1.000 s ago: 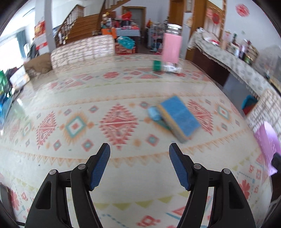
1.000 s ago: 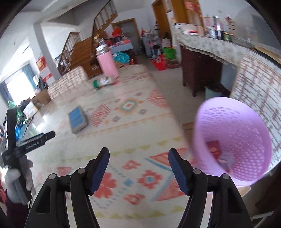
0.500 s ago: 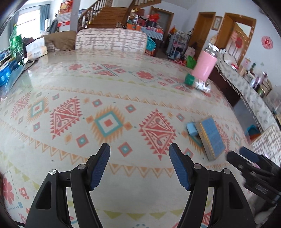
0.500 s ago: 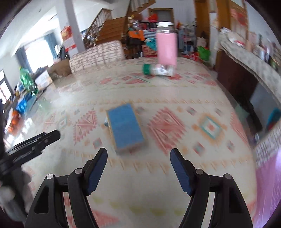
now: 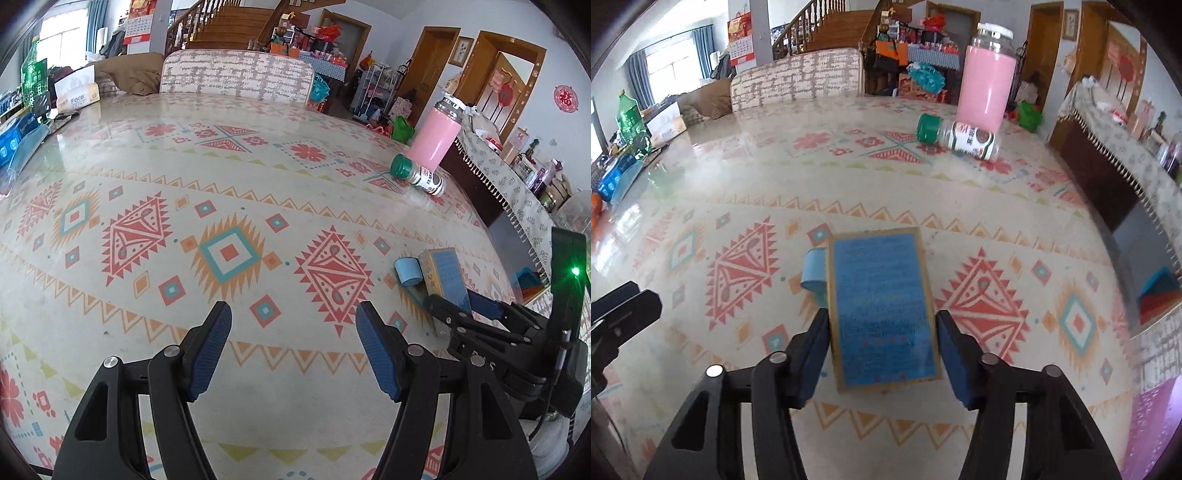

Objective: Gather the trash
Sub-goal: 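Grasp the blue book-like box with the right tool while the left tool grasps the blue WHIZ strap, then carry the blue box and blue strap toward the pink basket with both tools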

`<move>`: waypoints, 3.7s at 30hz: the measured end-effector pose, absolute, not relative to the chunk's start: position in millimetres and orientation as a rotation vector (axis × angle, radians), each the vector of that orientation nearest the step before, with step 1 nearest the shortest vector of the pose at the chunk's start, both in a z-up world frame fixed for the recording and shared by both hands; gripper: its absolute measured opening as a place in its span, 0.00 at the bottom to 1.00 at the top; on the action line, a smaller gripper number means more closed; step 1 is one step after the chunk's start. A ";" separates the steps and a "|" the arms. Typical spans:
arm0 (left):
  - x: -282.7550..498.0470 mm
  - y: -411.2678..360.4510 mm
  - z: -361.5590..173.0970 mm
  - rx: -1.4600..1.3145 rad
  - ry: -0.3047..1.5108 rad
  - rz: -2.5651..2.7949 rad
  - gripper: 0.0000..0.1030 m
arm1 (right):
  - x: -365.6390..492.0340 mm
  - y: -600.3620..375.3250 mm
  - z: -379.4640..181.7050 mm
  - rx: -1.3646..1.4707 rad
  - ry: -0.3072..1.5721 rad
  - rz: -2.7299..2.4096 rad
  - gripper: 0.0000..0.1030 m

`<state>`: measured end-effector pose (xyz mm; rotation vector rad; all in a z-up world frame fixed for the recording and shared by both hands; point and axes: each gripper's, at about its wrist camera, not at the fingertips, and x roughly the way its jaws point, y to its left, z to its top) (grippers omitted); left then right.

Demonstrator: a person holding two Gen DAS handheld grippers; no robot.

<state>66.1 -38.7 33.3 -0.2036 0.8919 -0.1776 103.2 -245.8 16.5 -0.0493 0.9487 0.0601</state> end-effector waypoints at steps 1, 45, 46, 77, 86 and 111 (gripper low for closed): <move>66.4 -37.9 33.0 -0.206 0.893 -0.176 0.67 | 101.3 -246.1 17.1 -0.054 0.950 0.063 0.58; 41.6 -104.0 16.0 -0.002 1.060 -0.338 0.69 | -38.9 -321.5 42.3 0.160 0.959 0.109 0.57; 38.9 -108.7 16.0 0.015 1.057 -0.339 0.70 | -45.3 -325.3 43.5 0.157 0.950 0.098 0.57; 12.5 -160.5 12.3 0.115 1.000 -0.435 0.61 | -73.9 -329.6 16.0 0.221 0.902 0.082 0.59; -4.2 -160.7 9.1 0.205 0.991 -0.380 0.55 | -67.8 -323.4 13.3 0.194 0.900 0.062 0.63; -14.6 -138.8 41.6 0.103 0.726 -0.337 0.25 | -123.0 -318.5 49.4 0.165 0.750 -0.038 0.57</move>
